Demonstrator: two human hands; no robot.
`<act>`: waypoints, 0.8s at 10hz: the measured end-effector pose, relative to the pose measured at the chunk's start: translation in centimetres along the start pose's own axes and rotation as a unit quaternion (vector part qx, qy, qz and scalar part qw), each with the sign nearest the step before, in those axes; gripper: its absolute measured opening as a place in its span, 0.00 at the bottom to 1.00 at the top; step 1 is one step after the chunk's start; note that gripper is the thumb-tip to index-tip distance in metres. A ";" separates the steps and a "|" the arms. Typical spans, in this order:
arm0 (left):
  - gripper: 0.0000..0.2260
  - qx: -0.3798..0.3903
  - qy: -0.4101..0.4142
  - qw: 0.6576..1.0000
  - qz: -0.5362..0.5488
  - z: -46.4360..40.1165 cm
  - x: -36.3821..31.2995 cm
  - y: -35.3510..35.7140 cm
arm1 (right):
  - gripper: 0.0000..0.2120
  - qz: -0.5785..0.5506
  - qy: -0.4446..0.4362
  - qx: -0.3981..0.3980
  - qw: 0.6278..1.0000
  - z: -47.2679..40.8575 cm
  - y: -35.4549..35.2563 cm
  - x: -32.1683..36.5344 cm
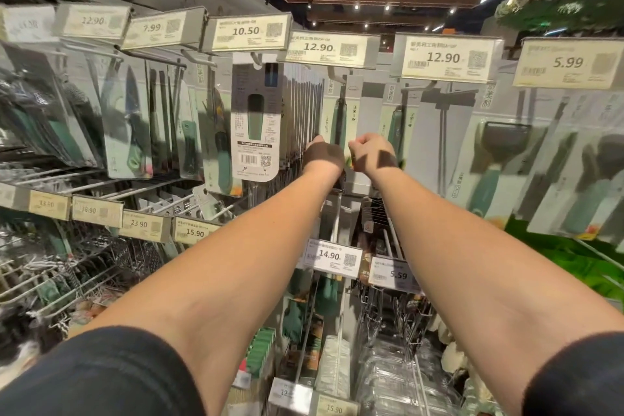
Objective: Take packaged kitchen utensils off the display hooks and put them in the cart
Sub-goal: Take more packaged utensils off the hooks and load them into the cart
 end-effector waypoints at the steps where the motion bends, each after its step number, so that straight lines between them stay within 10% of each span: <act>1: 0.22 0.018 0.010 1.000 -0.011 -0.4 -0.3 0.7 | 0.07 0.002 0.003 -0.006 1.000 -0.9 0.4 -0.3; 8: 0.20 0.032 0.022 0.998 -0.051 -2.2 -0.5 1.2 | 0.12 -0.008 0.044 0.029 0.999 -1.7 1.7 -0.7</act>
Point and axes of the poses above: each hand's wrist, its own z-axis away from the middle knuckle, its own y-axis out of the palm, x = y × z, the point moved 9 cm from there along -z, towards the middle knuckle, and after that the axes turned 6 degrees about -x, right-handed, at the moved point
